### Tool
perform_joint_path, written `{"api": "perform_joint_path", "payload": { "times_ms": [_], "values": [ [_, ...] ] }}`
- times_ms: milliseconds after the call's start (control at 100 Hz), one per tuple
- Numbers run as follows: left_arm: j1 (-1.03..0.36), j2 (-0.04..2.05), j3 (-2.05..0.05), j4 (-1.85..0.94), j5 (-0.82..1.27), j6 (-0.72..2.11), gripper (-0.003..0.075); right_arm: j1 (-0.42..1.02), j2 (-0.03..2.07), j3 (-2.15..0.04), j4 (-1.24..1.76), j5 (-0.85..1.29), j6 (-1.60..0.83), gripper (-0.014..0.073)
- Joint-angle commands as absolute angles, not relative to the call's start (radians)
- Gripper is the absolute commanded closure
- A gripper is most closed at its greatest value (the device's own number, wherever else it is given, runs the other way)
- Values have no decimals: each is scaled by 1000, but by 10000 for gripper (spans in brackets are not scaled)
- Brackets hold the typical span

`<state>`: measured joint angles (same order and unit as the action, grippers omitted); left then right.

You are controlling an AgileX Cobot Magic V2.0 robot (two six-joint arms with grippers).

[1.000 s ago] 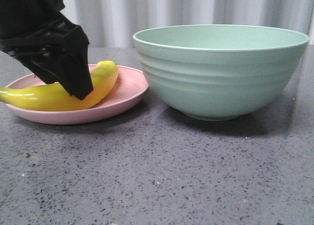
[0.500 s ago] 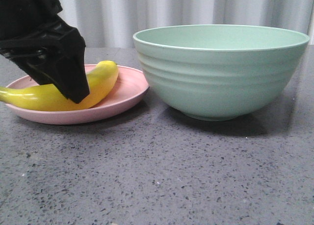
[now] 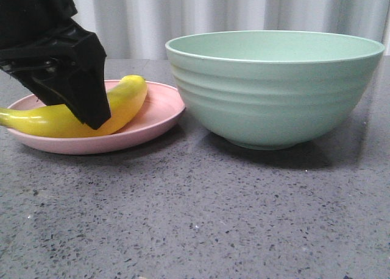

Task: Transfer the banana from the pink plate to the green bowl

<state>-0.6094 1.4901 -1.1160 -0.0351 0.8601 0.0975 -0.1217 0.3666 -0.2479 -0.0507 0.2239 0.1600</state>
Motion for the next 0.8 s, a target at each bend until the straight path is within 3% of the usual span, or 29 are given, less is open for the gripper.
{"api": "perform_joint_path", "payload": {
  "times_ms": [0, 170, 380, 790],
  "values": [
    [-618, 1458, -1148, -48, 845, 92, 338, -127, 380, -278, -52, 140, 153, 655],
    [-618, 1458, -1148, -61, 845, 92, 453, -127, 380, -278, -52, 140, 153, 655],
    [-618, 1458, -1148, -64, 845, 92, 531, -127, 380, -278, -52, 140, 153, 655],
    [-618, 1456, -1219, -64, 887, 99, 576, -116, 378, -285, -92, 144, 153, 655]
  ]
}}
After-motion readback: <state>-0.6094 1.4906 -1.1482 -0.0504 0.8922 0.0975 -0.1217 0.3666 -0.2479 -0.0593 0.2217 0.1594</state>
